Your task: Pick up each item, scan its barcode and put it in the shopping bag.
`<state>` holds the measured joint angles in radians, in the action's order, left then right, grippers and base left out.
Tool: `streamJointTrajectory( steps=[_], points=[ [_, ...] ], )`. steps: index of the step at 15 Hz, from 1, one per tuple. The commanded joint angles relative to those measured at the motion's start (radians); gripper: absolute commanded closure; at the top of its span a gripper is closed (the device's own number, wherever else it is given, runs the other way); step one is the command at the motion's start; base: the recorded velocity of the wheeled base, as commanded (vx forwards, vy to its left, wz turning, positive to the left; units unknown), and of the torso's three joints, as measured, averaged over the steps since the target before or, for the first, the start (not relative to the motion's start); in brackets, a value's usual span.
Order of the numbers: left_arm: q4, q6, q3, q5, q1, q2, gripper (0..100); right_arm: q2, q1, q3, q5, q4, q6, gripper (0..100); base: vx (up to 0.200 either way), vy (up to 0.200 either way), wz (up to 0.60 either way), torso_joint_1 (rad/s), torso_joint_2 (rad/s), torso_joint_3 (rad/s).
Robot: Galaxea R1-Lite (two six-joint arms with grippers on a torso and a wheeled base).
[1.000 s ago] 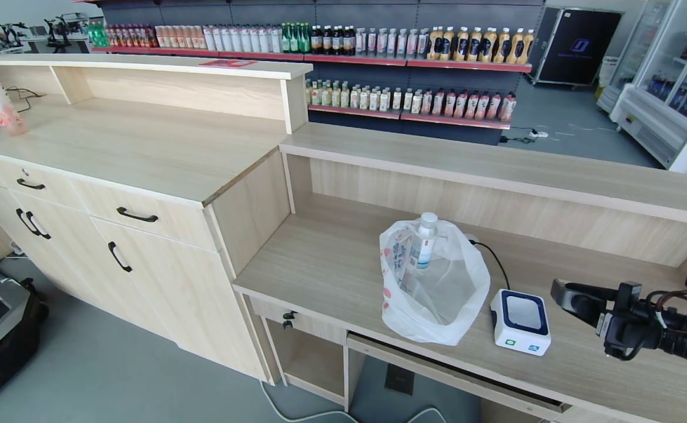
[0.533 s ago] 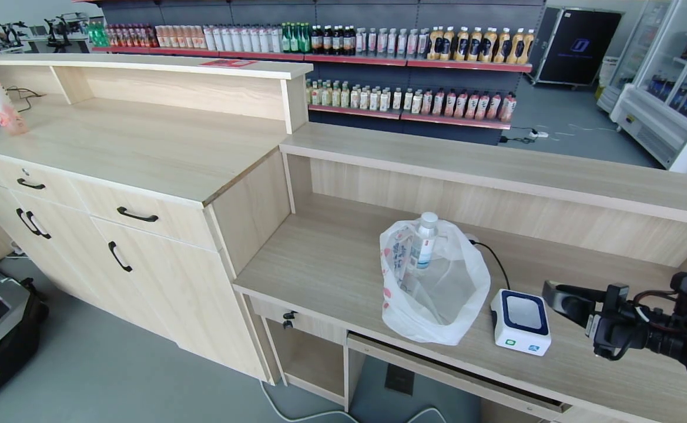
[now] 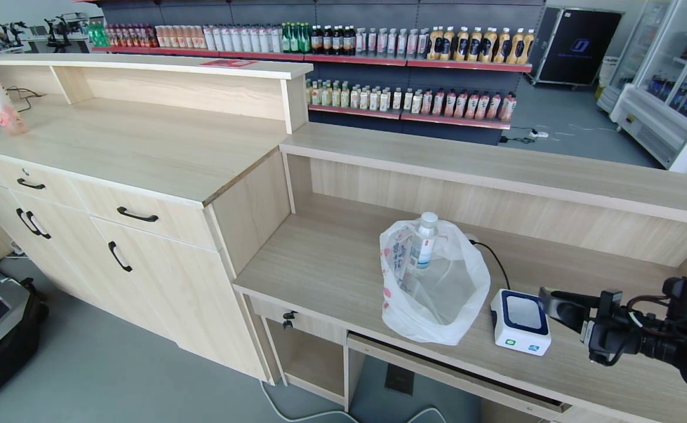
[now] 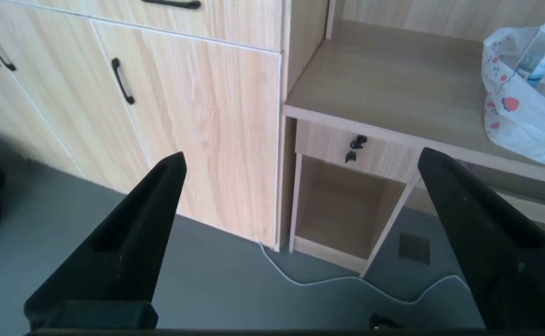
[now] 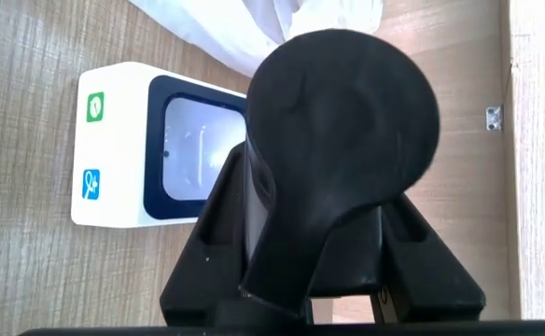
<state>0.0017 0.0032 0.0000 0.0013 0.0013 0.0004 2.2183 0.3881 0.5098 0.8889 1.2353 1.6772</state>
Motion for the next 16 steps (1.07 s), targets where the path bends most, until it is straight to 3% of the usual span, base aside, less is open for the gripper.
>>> streamJointTrajectory(
  steps=[1, 16],
  points=[
    [0.000, 0.000, 0.000, 0.000, 0.000, 0.000, 0, 0.017, -0.002, 0.006, -0.001, 0.001, 0.006, 100, 0.000, 0.000, 0.00, 0.000, 0.00, 0.000],
    [0.000, 0.000, 0.000, 0.000, 0.000, 0.000, 0, 0.135, -0.077, 0.164, -0.002, 0.001, -0.060, 100, 0.000, 0.000, 0.00, 0.000, 0.00, 0.000]
  ],
)
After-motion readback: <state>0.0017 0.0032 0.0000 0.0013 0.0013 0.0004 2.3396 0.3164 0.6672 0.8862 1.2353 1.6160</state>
